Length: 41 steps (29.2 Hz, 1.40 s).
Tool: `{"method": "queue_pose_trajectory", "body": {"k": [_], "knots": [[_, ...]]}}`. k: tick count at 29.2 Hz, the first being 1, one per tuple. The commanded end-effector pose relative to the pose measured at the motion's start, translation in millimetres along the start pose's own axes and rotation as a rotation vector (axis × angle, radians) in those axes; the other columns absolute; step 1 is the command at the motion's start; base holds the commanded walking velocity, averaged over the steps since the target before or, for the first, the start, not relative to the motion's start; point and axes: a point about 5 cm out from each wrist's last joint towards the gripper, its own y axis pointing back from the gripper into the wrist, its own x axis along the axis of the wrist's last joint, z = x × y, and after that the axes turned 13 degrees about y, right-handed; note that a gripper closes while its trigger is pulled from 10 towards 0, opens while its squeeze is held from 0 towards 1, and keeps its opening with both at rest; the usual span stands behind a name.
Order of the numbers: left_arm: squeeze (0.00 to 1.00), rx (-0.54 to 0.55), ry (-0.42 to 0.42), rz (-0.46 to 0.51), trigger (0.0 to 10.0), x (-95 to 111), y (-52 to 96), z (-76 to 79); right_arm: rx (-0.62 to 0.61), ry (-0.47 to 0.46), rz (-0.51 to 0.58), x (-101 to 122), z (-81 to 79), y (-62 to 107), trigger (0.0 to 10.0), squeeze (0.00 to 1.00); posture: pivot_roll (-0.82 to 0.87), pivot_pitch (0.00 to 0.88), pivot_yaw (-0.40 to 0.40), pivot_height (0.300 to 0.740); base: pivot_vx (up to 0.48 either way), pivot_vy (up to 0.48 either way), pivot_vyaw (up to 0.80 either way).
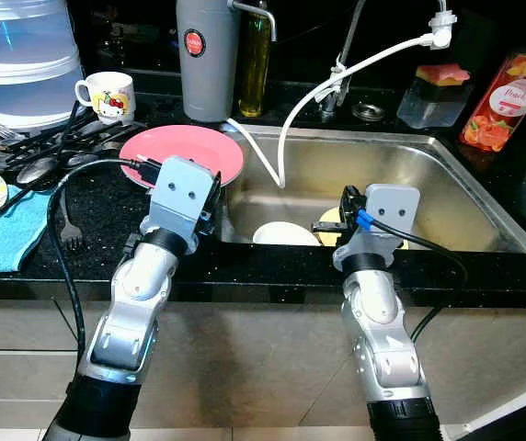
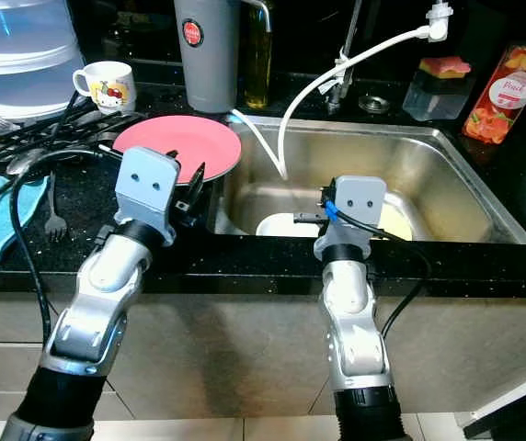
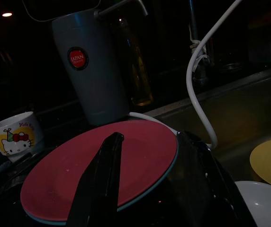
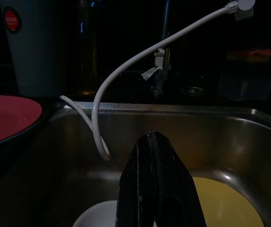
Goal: Kitchen organization
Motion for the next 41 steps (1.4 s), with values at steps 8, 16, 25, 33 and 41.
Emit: {"method": "queue_pose_trajectory", "body": {"k": [8, 16, 25, 33, 41], "knots": [[0.00, -0.021, 0.001, -0.006, 10.0, -3.1, -0.7, 4.9, 0.000, 0.005, -0.006, -2.4, 0.8, -0.1, 10.0, 0.00, 0.22, 0.000, -0.068, 0.740, 0.000, 0.000, 0.00], [0.00, -0.022, 0.000, -0.006, 10.0, -3.0, -0.5, 4.8, -0.001, 0.003, -0.008, -2.5, 0.4, 0.4, 10.0, 0.00, 0.22, 0.000, -0.068, 0.740, 0.000, 0.000, 0.00], [0.00, -0.023, -0.001, -0.003, 10.0, -2.4, -1.3, 4.2, -0.003, 0.003, -0.006, -2.1, 0.3, -0.6, 10.0, 0.00, 0.22, 0.000, -0.066, 0.740, 0.000, 0.000, 0.00], [0.00, -0.021, -0.001, -0.004, 10.0, -2.3, -1.1, 4.2, -0.005, 0.004, -0.008, -2.5, 0.7, -0.1, 10.0, 0.00, 0.22, 0.000, -0.068, 0.740, 0.000, 0.000, 0.00], [0.00, -0.018, 0.000, -0.005, 10.0, -3.1, 0.2, 4.8, 0.001, 0.004, -0.006, -2.5, 0.4, -0.1, 10.0, 0.00, 0.21, 0.000, -0.069, 0.740, 0.000, 0.000, 0.00]]}}
